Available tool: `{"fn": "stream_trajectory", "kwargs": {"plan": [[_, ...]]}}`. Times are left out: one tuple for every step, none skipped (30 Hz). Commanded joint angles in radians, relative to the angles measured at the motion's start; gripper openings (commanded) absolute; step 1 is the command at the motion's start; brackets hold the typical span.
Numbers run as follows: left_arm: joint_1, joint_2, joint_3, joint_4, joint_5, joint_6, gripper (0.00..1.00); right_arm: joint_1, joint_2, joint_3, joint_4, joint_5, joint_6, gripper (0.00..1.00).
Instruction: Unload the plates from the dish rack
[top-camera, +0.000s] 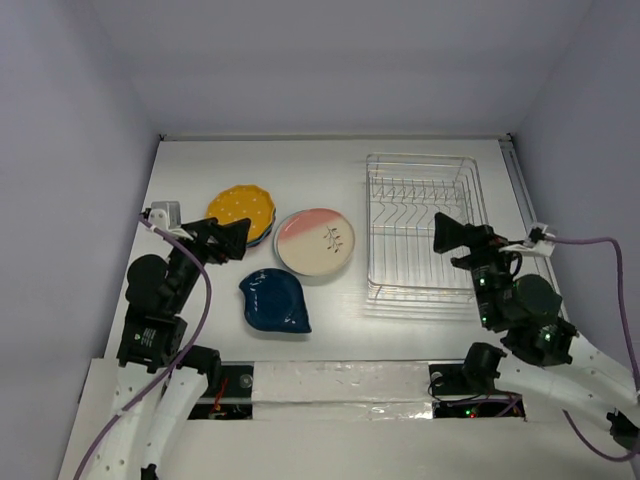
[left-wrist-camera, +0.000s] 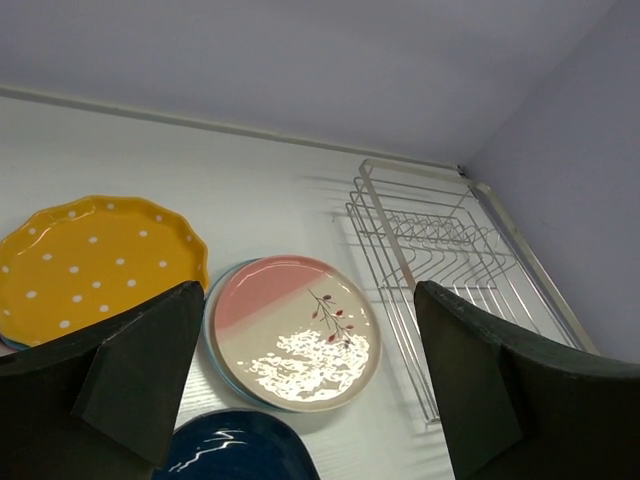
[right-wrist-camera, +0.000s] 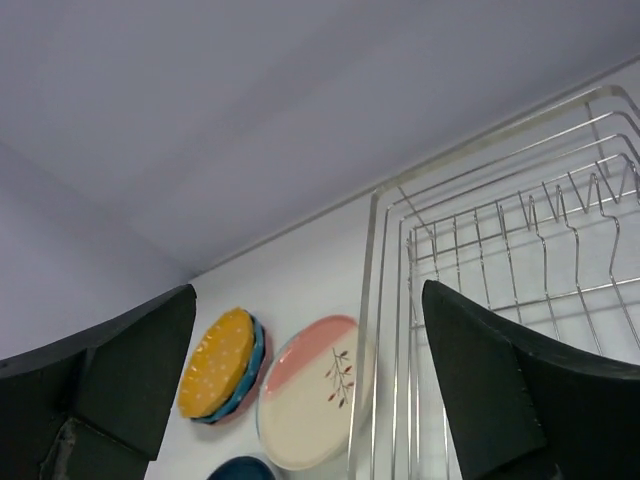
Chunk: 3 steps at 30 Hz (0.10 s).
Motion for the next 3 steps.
{"fn": "stream_trajectory", "kwargs": {"plan": [[0.004, 0.018, 0.037, 0.067, 0.036, -0.006, 0.84, 0.005, 0.05, 0.031, 0.021, 0.071, 0.004, 1.0], [0.004, 0.023, 0.035, 0.064, 0.039, -0.01, 0.84, 0.005, 0.062, 0.045, 0.007, 0.074, 0.004, 1.0], [0.004, 0.029, 0.037, 0.064, 0.042, -0.013, 0.85, 0.005, 0.071, 0.071, 0.0, 0.08, 0.002, 1.0]]}}
